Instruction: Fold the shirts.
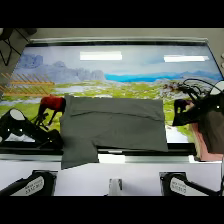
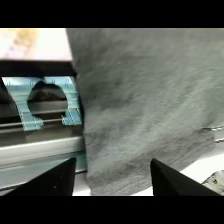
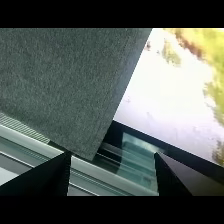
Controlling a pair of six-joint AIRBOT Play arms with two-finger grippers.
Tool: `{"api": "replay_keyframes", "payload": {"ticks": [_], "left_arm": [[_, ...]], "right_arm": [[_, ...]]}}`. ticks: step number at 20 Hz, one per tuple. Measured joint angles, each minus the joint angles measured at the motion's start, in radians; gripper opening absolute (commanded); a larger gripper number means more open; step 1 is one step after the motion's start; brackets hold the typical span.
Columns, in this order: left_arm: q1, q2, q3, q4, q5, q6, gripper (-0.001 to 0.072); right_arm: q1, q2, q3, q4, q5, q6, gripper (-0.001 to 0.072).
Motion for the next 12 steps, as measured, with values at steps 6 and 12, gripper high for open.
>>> {"api": "replay_keyframes", "payload": {"ticks": [6, 12], "left_arm": [[-0.039, 0.013, -0.116, -0.033, 0.129, -0.001, 0.0517], [-0.109, -0.017, -0.134, -0.088, 0.205, -0.017, 0.0349]], "right_arm": [[-0.005, 0.029, -0.056, -0.019, 0.032, 0.000, 0.0555], [-0.006, 0.033, -0.145, -0.058, 0.042, 0.005, 0.0620]]}}
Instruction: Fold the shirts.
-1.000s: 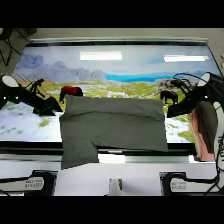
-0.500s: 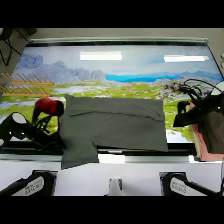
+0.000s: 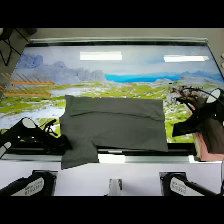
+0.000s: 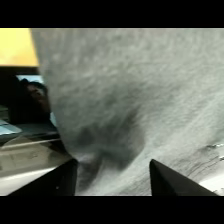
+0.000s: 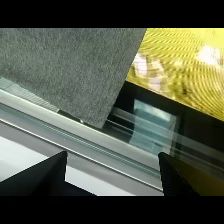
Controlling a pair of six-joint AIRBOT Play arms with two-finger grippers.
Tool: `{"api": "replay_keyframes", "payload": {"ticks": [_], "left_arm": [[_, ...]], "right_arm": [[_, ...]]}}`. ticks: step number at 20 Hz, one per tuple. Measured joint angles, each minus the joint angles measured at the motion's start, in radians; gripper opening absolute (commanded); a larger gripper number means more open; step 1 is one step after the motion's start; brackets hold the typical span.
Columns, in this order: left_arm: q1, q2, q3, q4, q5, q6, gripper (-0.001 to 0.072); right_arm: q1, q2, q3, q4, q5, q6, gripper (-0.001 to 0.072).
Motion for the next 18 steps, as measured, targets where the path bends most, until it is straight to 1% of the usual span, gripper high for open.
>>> {"api": "replay_keyframes", "payload": {"ticks": [1, 3, 7, 9, 10, 14, 15, 16, 17, 18], "left_arm": [[-0.010, -0.003, 0.000, 0.000, 0.023, -0.001, 0.0183], [-0.020, -0.006, -0.002, 0.007, 0.060, -0.001, 0.0038], [-0.029, -0.006, -0.002, -0.026, 0.071, 0.044, 0.0037], [-0.031, -0.004, -0.002, -0.041, 0.076, 0.061, 0.0037], [-0.031, -0.002, -0.002, -0.045, 0.074, 0.065, 0.0037], [-0.032, 0.018, -0.002, -0.058, 0.069, 0.077, 0.0037], [-0.032, 0.024, -0.002, -0.060, 0.066, 0.078, 0.0037], [-0.032, 0.030, -0.002, -0.062, 0.066, 0.079, 0.0037], [-0.032, 0.036, -0.002, -0.063, 0.065, 0.079, 0.0037], [-0.032, 0.040, -0.002, -0.063, 0.065, 0.080, 0.0037]], "right_arm": [[0.000, 0.000, -0.021, -0.003, 0.000, 0.001, 0.0636], [0.000, 0.000, -0.065, -0.005, -0.001, 0.004, 0.0635], [0.000, 0.000, -0.167, -0.007, -0.012, 0.015, 0.0633], [0.000, 0.000, -0.217, 0.004, -0.043, 0.027, 0.0623], [0.000, 0.000, -0.242, 0.009, -0.066, 0.041, 0.0606], [0.000, 0.000, -0.319, 0.082, -0.159, 0.073, 0.0602], [0.000, 0.000, -0.332, 0.105, -0.180, 0.076, 0.0584], [0.001, 0.001, -0.342, 0.129, -0.193, 0.086, 0.0541], [0.001, 0.001, -0.350, 0.148, -0.203, 0.089, 0.0481], [0.002, 0.001, -0.356, 0.170, -0.219, 0.093, 0.0451]]}}
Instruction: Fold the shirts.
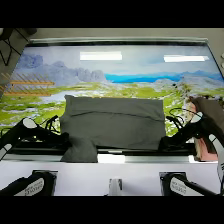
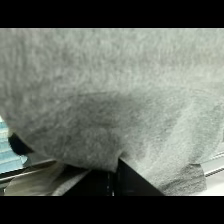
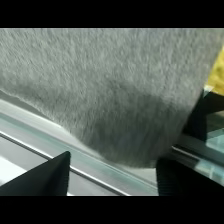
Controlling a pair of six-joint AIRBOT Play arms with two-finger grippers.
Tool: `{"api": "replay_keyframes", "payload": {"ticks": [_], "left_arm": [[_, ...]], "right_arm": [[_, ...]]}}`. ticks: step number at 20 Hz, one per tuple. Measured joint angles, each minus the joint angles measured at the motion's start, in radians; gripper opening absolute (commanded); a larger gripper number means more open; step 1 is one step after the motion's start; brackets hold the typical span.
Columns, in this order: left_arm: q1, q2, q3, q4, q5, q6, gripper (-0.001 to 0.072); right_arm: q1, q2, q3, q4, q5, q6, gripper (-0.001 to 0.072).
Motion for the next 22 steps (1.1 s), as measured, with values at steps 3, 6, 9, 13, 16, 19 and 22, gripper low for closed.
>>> {"api": "replay_keyframes", "payload": {"ticks": [3, 6, 9, 13, 16, 19, 22], "left_arm": [[0.000, 0.010, 0.000, -0.001, 0.000, 0.002, 0.0037], [0.000, 0.013, 0.006, -0.001, 0.006, 0.007, 0.0036], [0.006, 0.014, 0.071, 0.000, -0.017, 0.042, 0.0034], [0.026, 0.004, 0.283, 0.014, -0.052, 0.057, 0.0033], [0.029, -0.075, 0.470, 0.044, -0.050, 0.025, 0.0033], [0.027, -0.214, 0.641, 0.057, -0.044, 0.001, 0.0034], [0.026, -0.367, 0.793, 0.061, -0.040, -0.036, 0.0035]], "right_arm": [[0.001, 0.000, -0.010, 0.037, -0.039, 0.005, 0.0212], [0.001, -0.002, -0.009, 0.053, -0.094, -0.003, 0.0022], [0.002, 0.006, 0.046, 0.063, -0.073, -0.048, 0.0020], [0.027, 0.013, 0.240, 0.072, -0.061, -0.079, 0.0019], [0.086, -0.029, 0.397, 0.054, -0.167, -0.044, 0.0019], [0.133, -0.143, 0.554, 0.039, -0.245, 0.000, 0.0020], [0.154, -0.268, 0.672, 0.030, -0.273, 0.038, 0.0022]]}}
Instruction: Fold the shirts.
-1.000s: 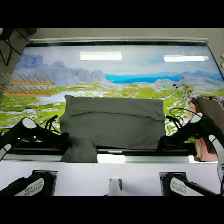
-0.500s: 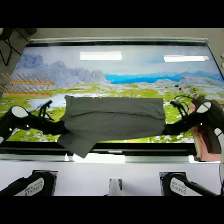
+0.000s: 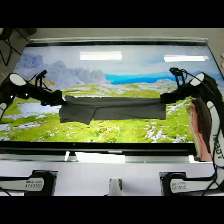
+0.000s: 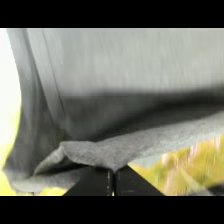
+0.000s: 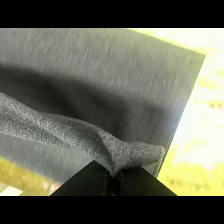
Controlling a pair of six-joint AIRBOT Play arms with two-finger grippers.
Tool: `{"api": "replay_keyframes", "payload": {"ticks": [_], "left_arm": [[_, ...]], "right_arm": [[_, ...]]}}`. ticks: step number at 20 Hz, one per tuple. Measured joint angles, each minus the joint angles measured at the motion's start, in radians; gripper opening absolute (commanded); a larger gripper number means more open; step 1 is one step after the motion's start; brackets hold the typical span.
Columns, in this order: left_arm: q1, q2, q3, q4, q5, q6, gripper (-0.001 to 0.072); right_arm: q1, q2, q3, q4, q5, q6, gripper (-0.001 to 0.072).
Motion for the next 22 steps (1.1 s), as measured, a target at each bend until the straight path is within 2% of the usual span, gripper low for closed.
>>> {"api": "replay_keyframes", "payload": {"ticks": [3, 4, 5, 6, 7, 8, 11, 18, 20, 21, 22], "left_arm": [[-0.001, -0.137, 0.112, -0.031, 0.008, -0.022, 0.0045], [-0.004, -0.171, 0.133, -0.042, 0.011, -0.026, 0.0172], [-0.008, -0.203, 0.149, -0.050, 0.011, -0.029, 0.0447], [-0.013, -0.227, 0.159, -0.058, 0.011, -0.031, 0.0617], [-0.017, -0.246, 0.169, -0.067, 0.005, -0.037, 0.0616], [-0.019, -0.257, 0.180, -0.072, -0.004, -0.037, 0.0611], [0.001, -0.253, 0.225, -0.080, -0.035, -0.037, 0.0599], [0.000, -0.111, 0.290, -0.088, -0.052, -0.033, 0.0598], [-0.027, -0.084, 0.294, -0.089, -0.051, -0.030, 0.0598], [-0.046, -0.075, 0.296, -0.089, -0.048, -0.029, 0.0598], [-0.066, -0.070, 0.296, -0.089, -0.045, -0.029, 0.0584]], "right_arm": [[0.008, -0.088, 0.055, -0.008, -0.004, 0.027, 0.0025], [0.009, -0.109, 0.065, -0.009, -0.005, 0.034, 0.0070], [0.010, -0.127, 0.071, -0.009, -0.003, 0.036, 0.0265], [0.011, -0.140, 0.076, -0.009, -0.003, 0.040, 0.0519], [0.011, -0.148, 0.081, 0.000, -0.001, 0.038, 0.0649], [0.008, -0.152, 0.088, 0.011, 0.005, 0.023, 0.0675], [-0.029, -0.145, 0.116, 0.024, 0.051, -0.024, 0.0681], [-0.175, -0.209, 0.097, 0.132, 0.205, -0.028, 0.0690], [-0.160, -0.236, 0.084, 0.153, 0.227, -0.030, 0.0660], [-0.143, -0.246, 0.080, 0.172, 0.233, -0.031, 0.0538], [-0.127, -0.254, 0.077, 0.181, 0.232, -0.029, 0.0253]]}}
